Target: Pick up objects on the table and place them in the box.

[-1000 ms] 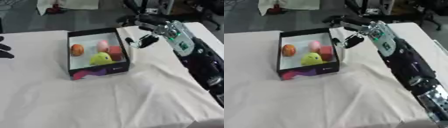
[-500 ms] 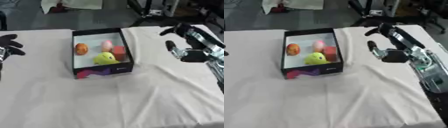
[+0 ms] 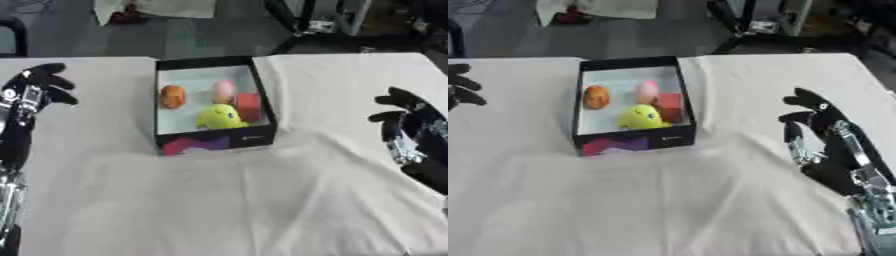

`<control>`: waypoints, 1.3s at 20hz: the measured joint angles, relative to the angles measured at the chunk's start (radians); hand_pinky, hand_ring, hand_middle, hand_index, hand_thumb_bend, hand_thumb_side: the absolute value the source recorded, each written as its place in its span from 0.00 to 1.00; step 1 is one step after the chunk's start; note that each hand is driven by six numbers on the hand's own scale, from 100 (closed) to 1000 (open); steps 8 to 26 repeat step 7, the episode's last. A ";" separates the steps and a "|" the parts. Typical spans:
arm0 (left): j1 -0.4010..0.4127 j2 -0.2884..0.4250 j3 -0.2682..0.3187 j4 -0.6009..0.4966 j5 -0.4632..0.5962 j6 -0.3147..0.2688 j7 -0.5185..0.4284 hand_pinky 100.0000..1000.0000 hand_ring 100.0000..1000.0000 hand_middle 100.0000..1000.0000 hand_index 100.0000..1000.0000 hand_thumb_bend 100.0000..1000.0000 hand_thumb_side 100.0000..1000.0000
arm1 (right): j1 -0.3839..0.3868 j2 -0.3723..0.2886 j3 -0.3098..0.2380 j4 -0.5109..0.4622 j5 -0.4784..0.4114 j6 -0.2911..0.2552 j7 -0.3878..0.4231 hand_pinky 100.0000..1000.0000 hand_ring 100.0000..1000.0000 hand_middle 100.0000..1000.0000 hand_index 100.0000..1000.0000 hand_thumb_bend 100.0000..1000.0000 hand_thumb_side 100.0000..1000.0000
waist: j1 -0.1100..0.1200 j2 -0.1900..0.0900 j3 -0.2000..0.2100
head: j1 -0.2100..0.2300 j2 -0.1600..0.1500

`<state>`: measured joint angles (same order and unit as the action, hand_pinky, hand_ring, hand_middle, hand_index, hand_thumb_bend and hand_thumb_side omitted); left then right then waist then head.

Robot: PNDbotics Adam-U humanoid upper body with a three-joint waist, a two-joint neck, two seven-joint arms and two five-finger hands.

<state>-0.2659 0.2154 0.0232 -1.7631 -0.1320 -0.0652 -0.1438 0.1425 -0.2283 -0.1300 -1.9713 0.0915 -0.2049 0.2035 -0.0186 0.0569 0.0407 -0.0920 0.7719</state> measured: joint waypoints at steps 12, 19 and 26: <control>0.001 -0.001 0.001 0.000 0.000 0.001 0.004 0.61 0.47 0.51 0.77 0.00 0.88 | 0.017 0.053 -0.006 0.000 0.025 0.016 -0.033 0.85 0.67 0.78 0.92 0.00 0.38 | 0.000 0.000 -0.010 | 0.007 0.000; 0.001 -0.001 0.001 0.000 0.000 0.001 0.004 0.61 0.47 0.51 0.77 0.00 0.88 | 0.017 0.053 -0.006 0.000 0.025 0.016 -0.033 0.85 0.67 0.78 0.92 0.00 0.38 | 0.000 0.000 -0.010 | 0.007 0.000; 0.001 -0.001 0.001 0.000 0.000 0.001 0.004 0.61 0.47 0.51 0.77 0.00 0.88 | 0.017 0.053 -0.006 0.000 0.025 0.016 -0.033 0.85 0.67 0.78 0.92 0.00 0.38 | 0.000 0.000 -0.010 | 0.007 0.000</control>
